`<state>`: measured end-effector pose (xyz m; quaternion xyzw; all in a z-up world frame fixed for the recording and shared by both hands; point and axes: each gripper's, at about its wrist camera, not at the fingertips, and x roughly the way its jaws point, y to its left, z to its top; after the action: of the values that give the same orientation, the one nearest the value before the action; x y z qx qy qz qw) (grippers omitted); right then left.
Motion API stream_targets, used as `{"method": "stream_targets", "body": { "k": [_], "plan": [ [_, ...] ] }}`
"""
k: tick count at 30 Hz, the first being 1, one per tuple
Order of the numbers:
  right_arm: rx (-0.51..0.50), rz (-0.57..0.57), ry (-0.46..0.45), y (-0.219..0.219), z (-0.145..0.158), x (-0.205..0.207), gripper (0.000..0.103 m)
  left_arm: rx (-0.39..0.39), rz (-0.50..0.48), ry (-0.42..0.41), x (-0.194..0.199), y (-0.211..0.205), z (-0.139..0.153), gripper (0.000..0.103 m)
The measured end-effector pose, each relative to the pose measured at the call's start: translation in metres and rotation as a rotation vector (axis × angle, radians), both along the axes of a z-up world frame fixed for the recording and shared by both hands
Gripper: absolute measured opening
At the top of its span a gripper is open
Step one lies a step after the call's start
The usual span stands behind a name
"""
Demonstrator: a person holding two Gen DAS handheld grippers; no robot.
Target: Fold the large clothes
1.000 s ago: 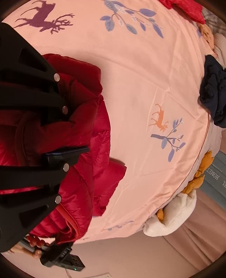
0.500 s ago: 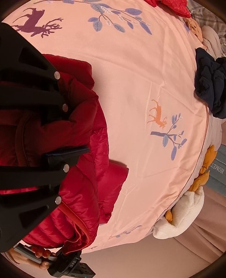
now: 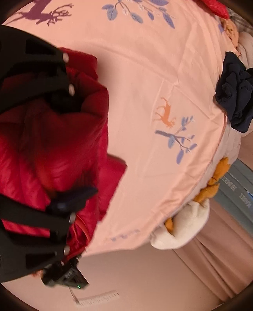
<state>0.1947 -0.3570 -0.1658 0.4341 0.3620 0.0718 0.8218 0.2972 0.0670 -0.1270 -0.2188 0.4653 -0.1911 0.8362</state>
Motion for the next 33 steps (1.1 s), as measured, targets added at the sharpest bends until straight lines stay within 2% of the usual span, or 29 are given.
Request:
{"method": "stream_targets", "body": {
  "k": [2, 9, 11, 12, 15, 17, 19, 22, 24, 28, 33],
  "plan": [
    [0.029, -0.013, -0.014, -0.003, 0.001, -0.001, 0.059, -0.009, 0.006, -0.014, 0.0, -0.001, 0.006, 0.085],
    [0.126, -0.072, -0.067, -0.016, 0.005, -0.007, 0.074, -0.09, 0.053, -0.049, 0.004, 0.009, 0.021, 0.095],
    [0.125, -0.109, -0.088, -0.023, 0.01, -0.012, 0.08, -0.068, 0.089, -0.075, 0.003, 0.015, 0.027, 0.102],
    [0.113, -0.127, -0.096, -0.026, 0.013, -0.014, 0.081, -0.056, 0.107, -0.089, 0.003, 0.018, 0.029, 0.102],
    [0.038, -0.182, -0.108, -0.035, 0.024, -0.023, 0.084, -0.019, 0.1, -0.095, 0.003, 0.023, 0.032, 0.102],
    [-0.016, -0.17, -0.114, -0.034, 0.032, -0.028, 0.084, 0.038, 0.072, -0.112, -0.001, 0.019, 0.034, 0.102],
    [-0.112, -0.14, -0.11, -0.026, 0.039, -0.03, 0.084, 0.109, 0.033, -0.126, -0.007, 0.011, 0.034, 0.102],
    [-0.333, -0.043, -0.083, 0.007, 0.05, -0.032, 0.084, 0.22, -0.031, -0.151, -0.019, -0.009, 0.029, 0.102],
    [-0.442, 0.007, -0.078, 0.029, 0.051, -0.034, 0.084, 0.292, -0.06, -0.16, -0.025, -0.022, 0.023, 0.102],
    [-0.61, 0.091, -0.049, 0.066, 0.037, -0.029, 0.083, 0.388, -0.088, -0.139, -0.032, -0.041, 0.003, 0.102],
    [-0.676, 0.103, 0.042, 0.075, 0.005, -0.016, 0.083, 0.474, -0.098, -0.123, -0.032, -0.051, -0.017, 0.102]
  ]
}}
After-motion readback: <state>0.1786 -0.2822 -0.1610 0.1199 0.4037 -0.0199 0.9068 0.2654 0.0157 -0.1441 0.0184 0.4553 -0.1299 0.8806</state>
